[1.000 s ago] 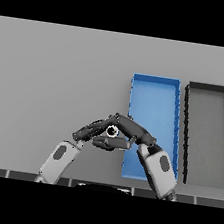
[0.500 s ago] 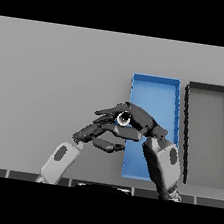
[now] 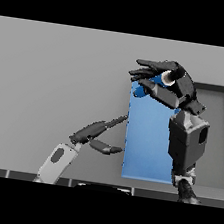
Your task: Pick up the blue pipe and place it into the blue bin.
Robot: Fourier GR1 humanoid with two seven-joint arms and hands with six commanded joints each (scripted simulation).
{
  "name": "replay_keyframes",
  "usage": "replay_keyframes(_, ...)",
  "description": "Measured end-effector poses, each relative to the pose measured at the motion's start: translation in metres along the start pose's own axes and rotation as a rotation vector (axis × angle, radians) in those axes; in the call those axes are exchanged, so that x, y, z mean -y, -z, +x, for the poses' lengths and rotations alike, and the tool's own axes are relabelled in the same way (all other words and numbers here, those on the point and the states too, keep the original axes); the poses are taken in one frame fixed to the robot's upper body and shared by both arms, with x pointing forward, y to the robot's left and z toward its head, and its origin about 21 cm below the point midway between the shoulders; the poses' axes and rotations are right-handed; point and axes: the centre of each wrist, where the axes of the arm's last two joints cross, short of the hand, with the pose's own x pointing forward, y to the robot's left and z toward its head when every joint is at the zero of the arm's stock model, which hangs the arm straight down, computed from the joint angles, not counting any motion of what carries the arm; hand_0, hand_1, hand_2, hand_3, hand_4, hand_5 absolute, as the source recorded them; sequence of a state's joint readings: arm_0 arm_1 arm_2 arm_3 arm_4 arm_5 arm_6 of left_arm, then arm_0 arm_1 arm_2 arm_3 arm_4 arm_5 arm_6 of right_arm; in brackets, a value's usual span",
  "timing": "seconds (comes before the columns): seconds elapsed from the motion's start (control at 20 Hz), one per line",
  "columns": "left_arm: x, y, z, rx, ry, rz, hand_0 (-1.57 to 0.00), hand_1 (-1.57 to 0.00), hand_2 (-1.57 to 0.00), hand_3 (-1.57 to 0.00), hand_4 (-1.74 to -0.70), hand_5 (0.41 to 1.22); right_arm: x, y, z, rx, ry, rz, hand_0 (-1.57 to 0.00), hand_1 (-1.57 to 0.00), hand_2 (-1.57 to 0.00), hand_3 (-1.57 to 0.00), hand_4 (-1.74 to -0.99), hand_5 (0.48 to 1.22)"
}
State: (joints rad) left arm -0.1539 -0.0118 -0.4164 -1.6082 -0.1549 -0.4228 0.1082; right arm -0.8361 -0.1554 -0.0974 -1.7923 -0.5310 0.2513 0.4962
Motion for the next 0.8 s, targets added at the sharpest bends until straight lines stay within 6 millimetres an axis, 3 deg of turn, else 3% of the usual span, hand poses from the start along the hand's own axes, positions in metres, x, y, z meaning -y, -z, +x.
replay_keyframes(0.2, -0.004, -0.006, -0.001, -0.013, -0.009, 0.018, 0.00, 0.00, 0.00, 0.00, -0.95, 0.474, 0.042, -0.019, -0.009, -0.106, -0.055, -0.176, -1.57, -1.57, -1.57, -1.57, -1.499, 1.221)
replay_keyframes(0.35, -0.005, -0.006, 0.001, -0.013, -0.007, 0.020, 0.00, 0.00, 0.00, 0.00, -0.94, 0.467, 0.057, -0.038, -0.029, -0.221, -0.072, -0.267, -1.57, -1.57, -1.57, -1.57, -1.499, 1.221)
replay_keyframes(0.8, -0.004, -0.004, -0.006, 0.005, 0.018, 0.033, 0.00, 0.00, 0.00, 0.00, -0.93, 0.464, 0.064, -0.100, -0.091, -0.576, -0.078, -0.475, -1.57, -1.57, -1.57, -1.57, -1.500, 1.221)
